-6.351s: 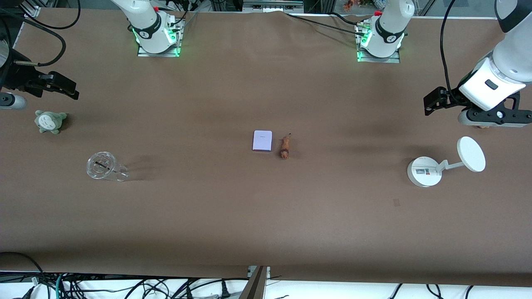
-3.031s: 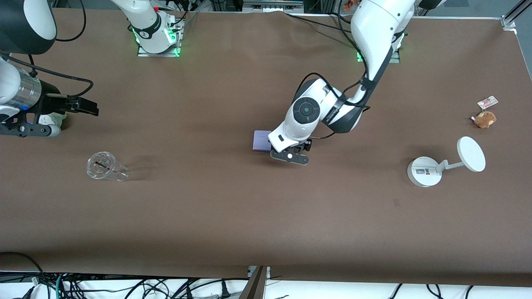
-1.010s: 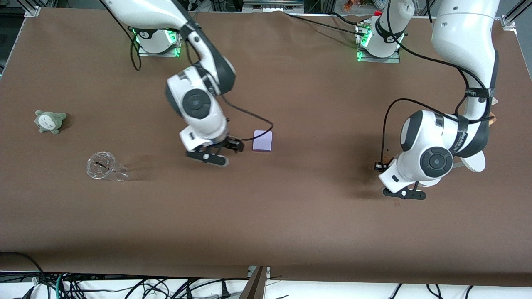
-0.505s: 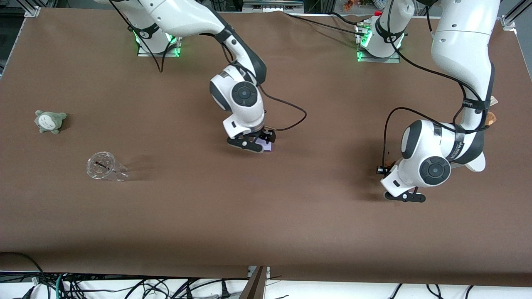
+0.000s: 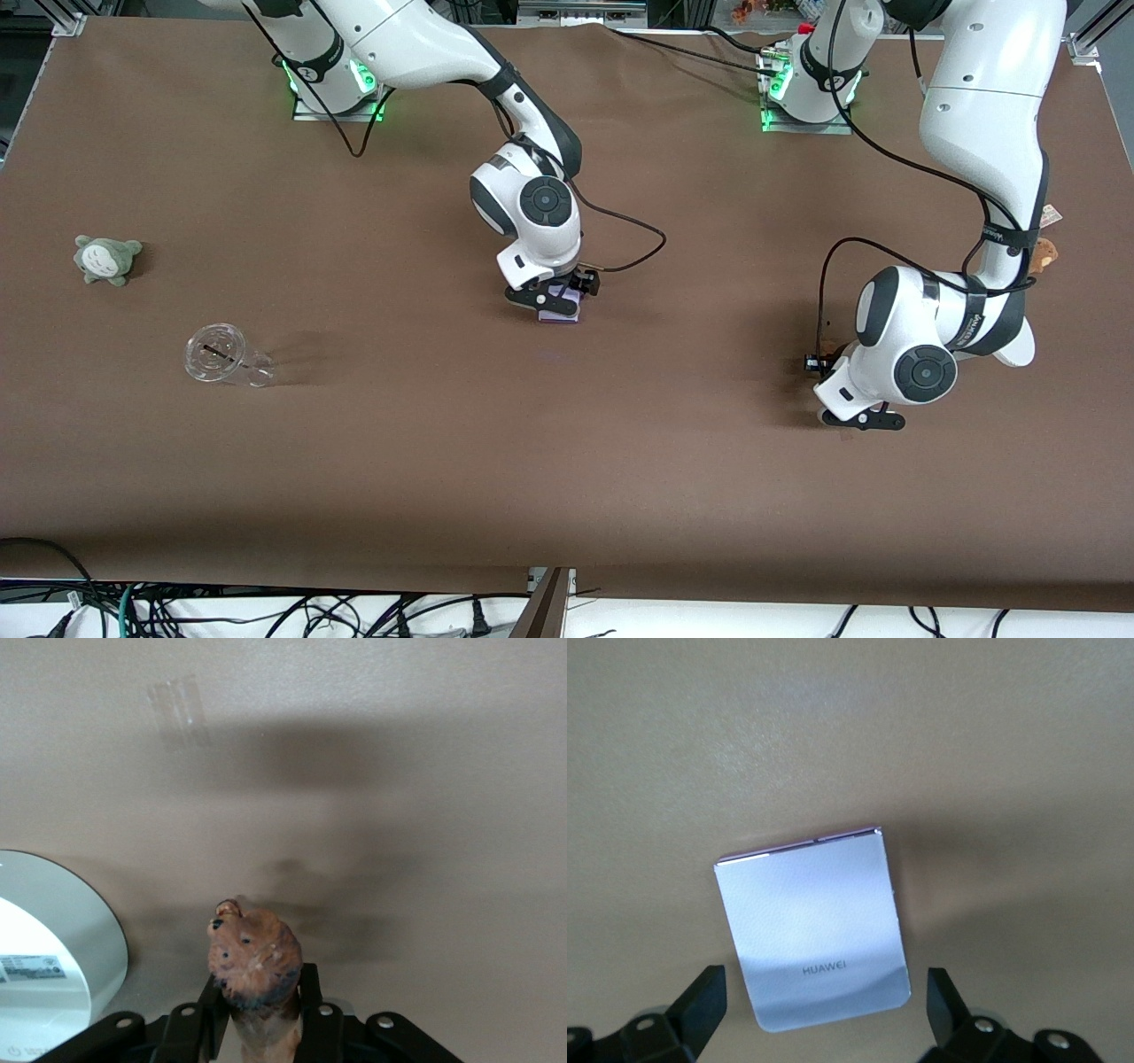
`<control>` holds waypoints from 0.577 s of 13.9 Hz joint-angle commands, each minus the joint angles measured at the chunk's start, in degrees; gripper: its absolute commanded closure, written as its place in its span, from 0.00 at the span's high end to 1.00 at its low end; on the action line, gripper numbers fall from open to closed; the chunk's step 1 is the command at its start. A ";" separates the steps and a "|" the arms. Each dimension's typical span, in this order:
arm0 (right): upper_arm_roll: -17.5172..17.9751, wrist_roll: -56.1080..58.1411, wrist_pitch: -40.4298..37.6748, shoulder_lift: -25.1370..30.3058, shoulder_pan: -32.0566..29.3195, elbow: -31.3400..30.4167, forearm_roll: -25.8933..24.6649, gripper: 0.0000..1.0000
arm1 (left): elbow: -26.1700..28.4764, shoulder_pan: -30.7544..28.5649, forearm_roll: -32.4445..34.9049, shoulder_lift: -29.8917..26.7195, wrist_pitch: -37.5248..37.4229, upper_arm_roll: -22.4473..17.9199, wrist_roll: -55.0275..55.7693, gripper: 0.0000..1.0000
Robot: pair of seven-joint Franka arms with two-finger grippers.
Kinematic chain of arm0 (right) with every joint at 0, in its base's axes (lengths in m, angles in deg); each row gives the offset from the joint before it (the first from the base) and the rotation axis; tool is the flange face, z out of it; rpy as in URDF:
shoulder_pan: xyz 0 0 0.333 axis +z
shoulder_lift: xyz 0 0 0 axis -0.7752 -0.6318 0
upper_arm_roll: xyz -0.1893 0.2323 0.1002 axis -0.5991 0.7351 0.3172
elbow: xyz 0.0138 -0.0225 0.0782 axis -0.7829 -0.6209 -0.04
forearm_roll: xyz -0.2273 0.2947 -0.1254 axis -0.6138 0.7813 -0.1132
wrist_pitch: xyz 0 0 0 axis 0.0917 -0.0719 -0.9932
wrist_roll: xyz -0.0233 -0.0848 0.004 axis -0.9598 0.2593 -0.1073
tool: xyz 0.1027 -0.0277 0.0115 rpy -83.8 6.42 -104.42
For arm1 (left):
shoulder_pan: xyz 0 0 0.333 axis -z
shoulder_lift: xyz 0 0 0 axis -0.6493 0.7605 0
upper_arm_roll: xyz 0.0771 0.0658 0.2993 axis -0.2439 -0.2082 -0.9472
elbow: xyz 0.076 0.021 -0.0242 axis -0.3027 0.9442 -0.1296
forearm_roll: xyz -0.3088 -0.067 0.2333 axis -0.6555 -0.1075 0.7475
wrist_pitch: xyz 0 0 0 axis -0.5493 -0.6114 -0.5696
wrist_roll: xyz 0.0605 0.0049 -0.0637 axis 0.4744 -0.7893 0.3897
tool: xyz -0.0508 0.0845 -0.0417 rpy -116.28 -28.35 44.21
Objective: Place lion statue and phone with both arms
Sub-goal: 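Grasp the lavender phone with the right gripper and lift it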
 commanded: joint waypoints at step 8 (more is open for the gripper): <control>-0.56 2.97 4.45 -2.45 0.66 1.34 -1.23 1.00 | -0.26 -0.97 0.31 0.22 -0.11 0.79 -1.41 1.00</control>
